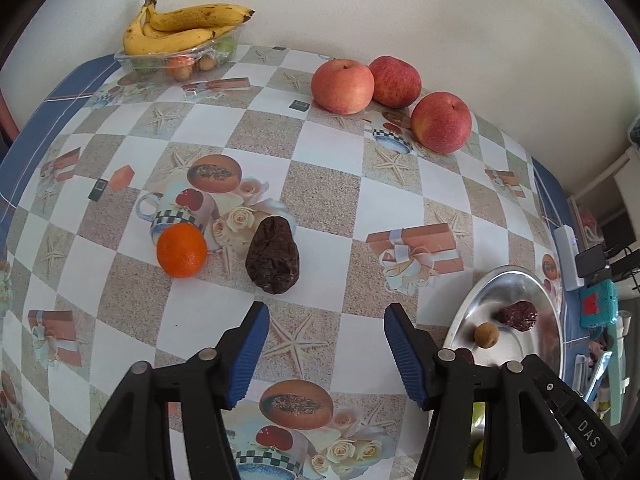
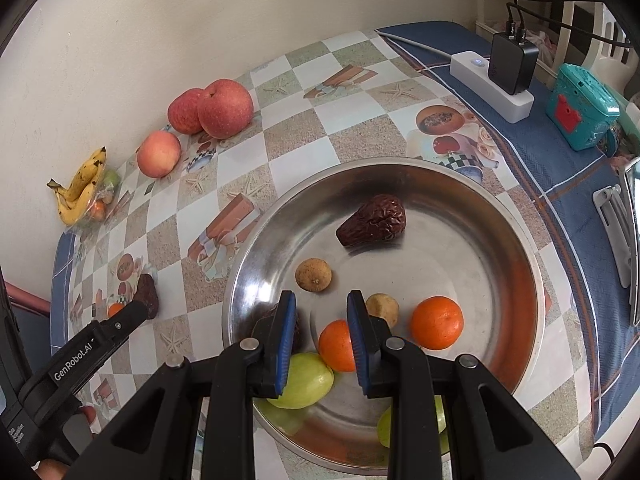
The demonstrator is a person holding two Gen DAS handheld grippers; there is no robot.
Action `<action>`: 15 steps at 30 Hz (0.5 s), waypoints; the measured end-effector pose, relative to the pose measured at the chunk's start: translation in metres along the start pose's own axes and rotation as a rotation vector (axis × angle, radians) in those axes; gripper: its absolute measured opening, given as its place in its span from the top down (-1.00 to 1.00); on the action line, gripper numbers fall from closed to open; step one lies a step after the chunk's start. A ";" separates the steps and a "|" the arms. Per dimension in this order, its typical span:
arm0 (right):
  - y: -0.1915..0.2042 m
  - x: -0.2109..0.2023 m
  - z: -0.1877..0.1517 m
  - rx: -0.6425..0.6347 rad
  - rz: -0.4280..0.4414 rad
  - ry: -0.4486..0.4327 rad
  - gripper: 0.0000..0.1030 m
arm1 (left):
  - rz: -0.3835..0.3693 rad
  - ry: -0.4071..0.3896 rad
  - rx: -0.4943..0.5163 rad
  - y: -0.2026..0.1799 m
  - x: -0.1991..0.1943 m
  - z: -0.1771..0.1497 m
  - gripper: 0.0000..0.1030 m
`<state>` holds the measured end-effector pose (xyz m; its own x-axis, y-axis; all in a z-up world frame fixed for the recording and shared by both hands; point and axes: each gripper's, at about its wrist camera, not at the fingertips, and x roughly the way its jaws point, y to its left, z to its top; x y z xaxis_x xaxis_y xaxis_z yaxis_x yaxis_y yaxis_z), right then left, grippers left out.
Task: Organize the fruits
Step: 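Move both open grippers back toward the dark date and orange on the table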
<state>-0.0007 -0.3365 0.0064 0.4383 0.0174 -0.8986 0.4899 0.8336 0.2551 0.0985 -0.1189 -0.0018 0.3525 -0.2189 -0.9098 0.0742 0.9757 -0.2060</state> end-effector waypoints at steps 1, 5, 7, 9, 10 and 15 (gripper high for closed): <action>0.000 0.001 0.000 -0.001 -0.002 0.003 0.27 | 0.007 0.001 -0.002 0.001 0.001 0.000 -0.32; 0.002 0.005 -0.001 -0.016 -0.011 0.014 -0.19 | 0.054 0.007 -0.022 0.007 0.006 -0.001 -1.00; 0.004 0.007 -0.001 -0.031 -0.033 0.018 -0.55 | 0.088 0.011 -0.033 0.012 0.008 -0.001 -1.00; 0.006 0.009 -0.002 -0.045 -0.054 0.021 -0.57 | 0.109 0.012 -0.039 0.016 0.008 -0.001 -1.00; 0.006 0.010 -0.002 -0.048 -0.062 0.022 -0.57 | 0.118 0.010 -0.046 0.019 0.008 0.000 -1.00; 0.011 0.014 -0.004 -0.076 -0.073 0.004 -0.81 | 0.115 -0.005 -0.089 0.034 0.003 0.005 -1.00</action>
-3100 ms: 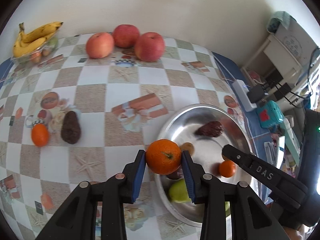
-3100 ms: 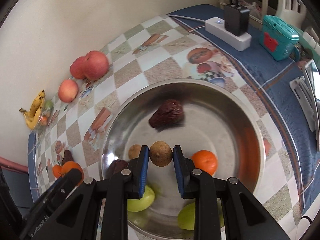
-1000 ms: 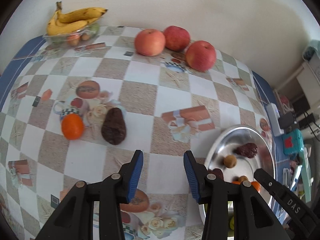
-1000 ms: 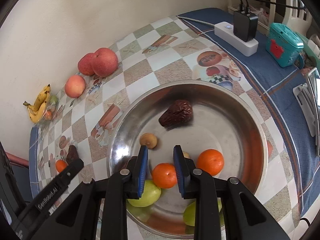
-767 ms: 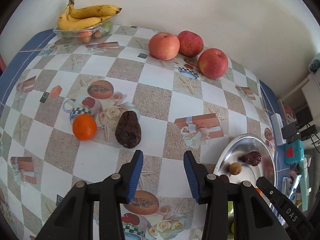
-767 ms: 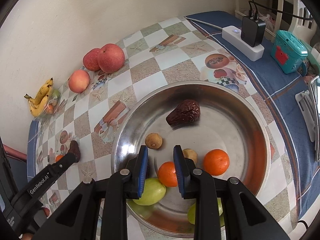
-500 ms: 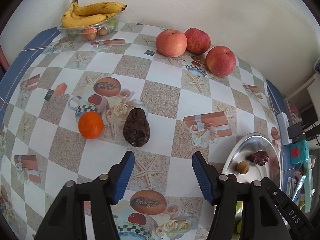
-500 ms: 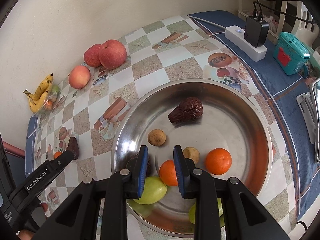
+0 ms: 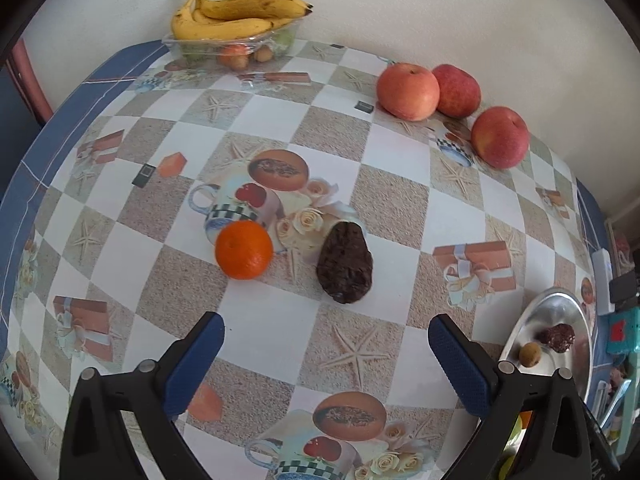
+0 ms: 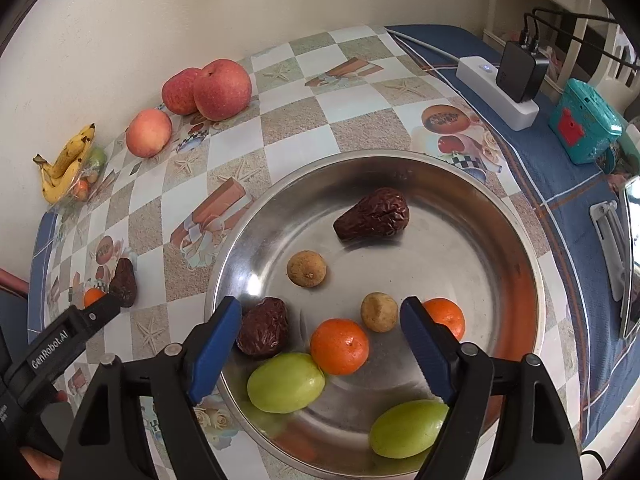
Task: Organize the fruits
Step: 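Move both open grippers back toward the dark date and orange on the table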
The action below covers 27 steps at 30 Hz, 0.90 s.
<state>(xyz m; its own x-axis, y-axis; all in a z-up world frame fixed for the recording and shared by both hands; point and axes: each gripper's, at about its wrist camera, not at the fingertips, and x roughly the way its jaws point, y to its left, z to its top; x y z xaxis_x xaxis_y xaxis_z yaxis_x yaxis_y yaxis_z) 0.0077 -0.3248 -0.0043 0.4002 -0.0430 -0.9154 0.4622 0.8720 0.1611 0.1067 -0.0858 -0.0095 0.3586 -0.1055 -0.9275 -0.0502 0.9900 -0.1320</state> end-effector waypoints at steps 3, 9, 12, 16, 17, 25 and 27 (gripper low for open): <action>0.006 0.000 -0.001 -0.021 0.002 -0.021 -0.90 | 0.006 -0.011 -0.015 0.008 -0.003 0.005 -1.00; 0.013 0.003 -0.003 -0.030 0.003 -0.032 -0.90 | 0.026 -0.038 -0.029 0.024 -0.007 0.015 -1.00; 0.015 0.004 -0.004 -0.027 -0.003 -0.034 -0.90 | 0.041 -0.059 -0.040 0.035 -0.010 0.021 -1.00; 0.022 0.005 -0.004 -0.042 -0.010 -0.037 -0.90 | 0.077 -0.088 -0.040 0.049 -0.014 0.029 -1.00; 0.025 0.006 -0.003 -0.055 -0.009 -0.037 -0.90 | 0.089 -0.094 -0.038 0.053 -0.015 0.031 -1.00; 0.060 0.002 -0.001 -0.130 0.092 -0.086 -0.90 | 0.090 -0.141 -0.070 0.090 -0.025 0.051 -1.00; 0.073 0.000 -0.001 -0.155 0.124 -0.095 -0.90 | 0.063 -0.158 -0.070 0.095 -0.029 0.055 -1.00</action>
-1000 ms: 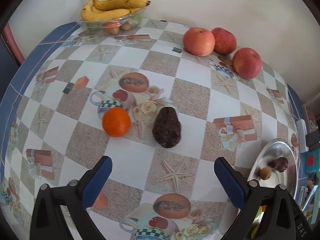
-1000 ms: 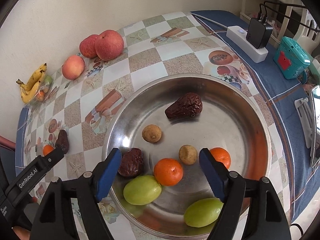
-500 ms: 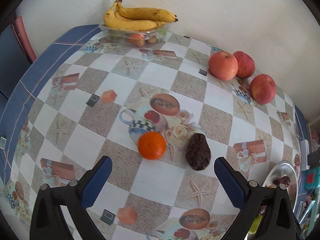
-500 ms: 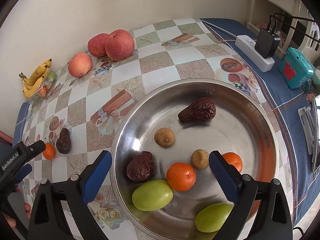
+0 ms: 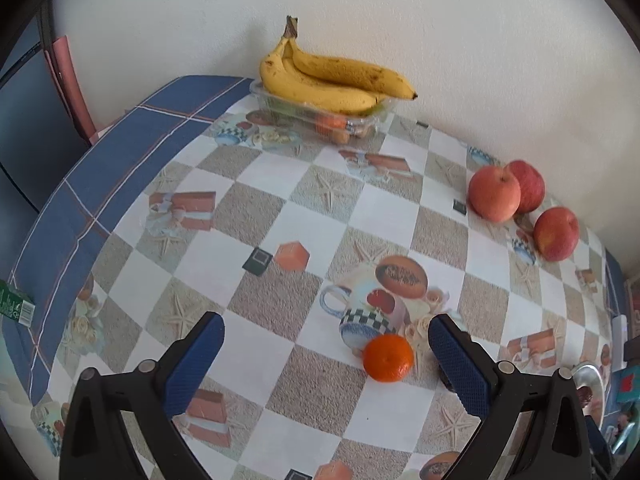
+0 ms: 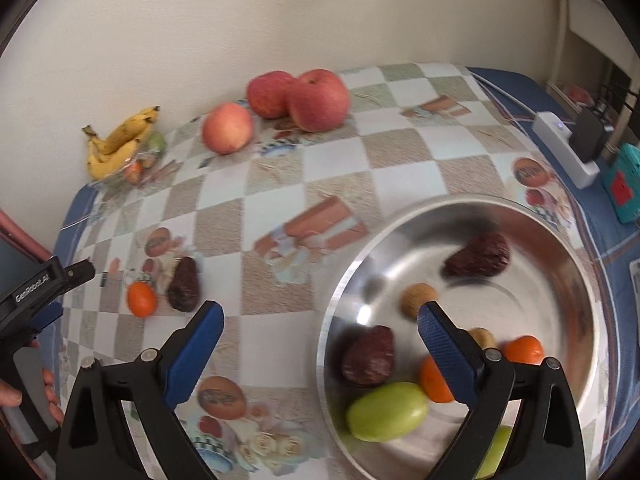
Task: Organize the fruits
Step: 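Move both open grippers back toward the dark date and orange on the table, then grasp the dark date with the right gripper while the left gripper grasps the orange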
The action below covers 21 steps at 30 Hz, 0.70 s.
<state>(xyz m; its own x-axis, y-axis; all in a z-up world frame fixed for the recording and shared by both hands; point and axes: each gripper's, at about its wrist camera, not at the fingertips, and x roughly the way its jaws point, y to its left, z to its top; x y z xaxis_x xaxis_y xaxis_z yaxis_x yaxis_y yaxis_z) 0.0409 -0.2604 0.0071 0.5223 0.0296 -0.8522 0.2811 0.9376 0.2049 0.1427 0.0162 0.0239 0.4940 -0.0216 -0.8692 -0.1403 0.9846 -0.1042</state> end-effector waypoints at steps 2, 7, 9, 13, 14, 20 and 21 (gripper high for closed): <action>0.014 0.000 0.002 -0.024 0.030 -0.013 -0.90 | -0.034 0.001 0.010 0.001 0.000 0.003 -1.00; 0.050 0.009 0.006 -0.063 0.117 -0.003 -0.90 | -0.097 0.059 -0.021 0.003 0.013 0.003 -1.00; 0.062 0.019 0.007 -0.078 0.137 0.018 -0.90 | -0.126 0.085 -0.039 0.003 0.021 0.001 -1.00; 0.083 0.040 0.006 -0.116 0.142 0.061 -0.90 | -0.145 0.130 -0.038 -0.002 0.039 -0.001 -0.97; 0.088 0.046 0.006 -0.131 0.132 0.071 -0.90 | -0.153 0.144 -0.043 -0.002 0.044 -0.002 -0.96; 0.106 0.076 0.003 -0.172 0.124 0.111 -0.82 | -0.165 0.214 -0.032 -0.012 0.067 -0.009 -0.69; 0.109 0.079 0.003 -0.180 0.125 0.113 -0.67 | -0.169 0.229 -0.033 -0.014 0.070 -0.011 -0.67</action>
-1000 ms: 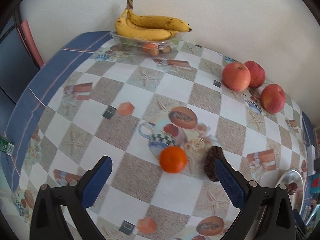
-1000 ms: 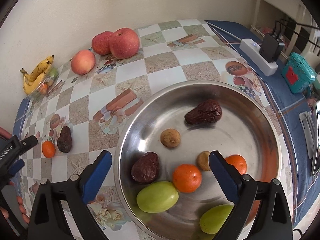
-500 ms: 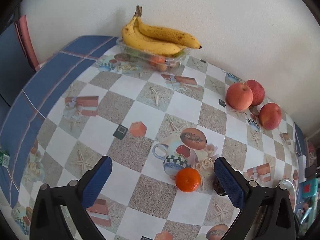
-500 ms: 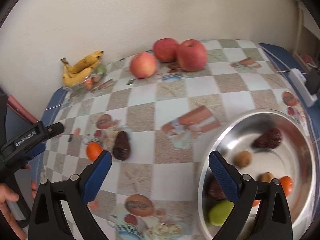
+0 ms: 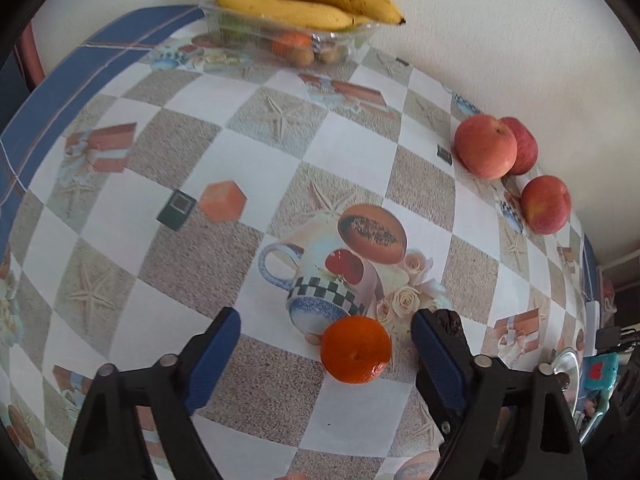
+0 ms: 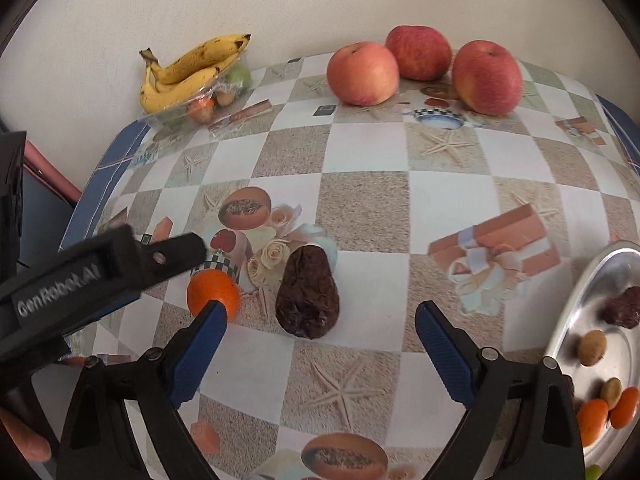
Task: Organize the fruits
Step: 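Grasp the dark date with the right gripper while the left gripper grasps the orange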
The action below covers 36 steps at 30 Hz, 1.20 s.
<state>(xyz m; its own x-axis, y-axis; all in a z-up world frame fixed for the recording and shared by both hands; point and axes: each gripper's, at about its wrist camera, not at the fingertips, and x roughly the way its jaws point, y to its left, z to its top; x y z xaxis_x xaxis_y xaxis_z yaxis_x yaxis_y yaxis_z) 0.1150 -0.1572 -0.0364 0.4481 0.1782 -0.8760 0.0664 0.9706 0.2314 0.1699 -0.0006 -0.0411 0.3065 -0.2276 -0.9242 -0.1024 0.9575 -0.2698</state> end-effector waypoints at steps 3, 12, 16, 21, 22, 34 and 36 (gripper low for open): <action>0.007 0.010 0.004 -0.019 -0.009 0.013 -0.44 | -0.017 0.027 -0.007 -0.001 0.009 -0.002 -0.50; 0.013 0.023 0.004 -0.041 -0.008 0.027 0.24 | -0.055 0.040 -0.005 -0.008 0.013 -0.006 0.22; 0.009 0.021 0.002 -0.029 -0.009 0.030 0.24 | -0.088 0.054 -0.021 -0.007 0.012 -0.007 0.23; 0.007 0.008 -0.004 -0.026 -0.022 0.027 0.24 | -0.094 0.057 -0.017 -0.008 0.003 -0.017 0.23; 0.006 0.004 -0.006 -0.022 -0.029 0.025 0.24 | -0.094 0.055 -0.014 -0.009 0.000 -0.020 0.23; -0.015 -0.058 -0.039 0.027 -0.045 -0.030 0.24 | -0.151 0.011 0.048 -0.038 -0.039 -0.050 0.23; -0.021 -0.067 -0.044 0.040 -0.045 -0.041 0.24 | -0.149 0.006 0.059 -0.044 -0.042 -0.053 0.23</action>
<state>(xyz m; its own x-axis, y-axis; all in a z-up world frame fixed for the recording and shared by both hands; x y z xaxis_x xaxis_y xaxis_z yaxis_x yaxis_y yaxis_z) 0.0443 -0.1820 -0.0011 0.4797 0.1268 -0.8683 0.1225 0.9701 0.2093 0.1121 -0.0430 -0.0050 0.3081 -0.3690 -0.8769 -0.0006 0.9217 -0.3880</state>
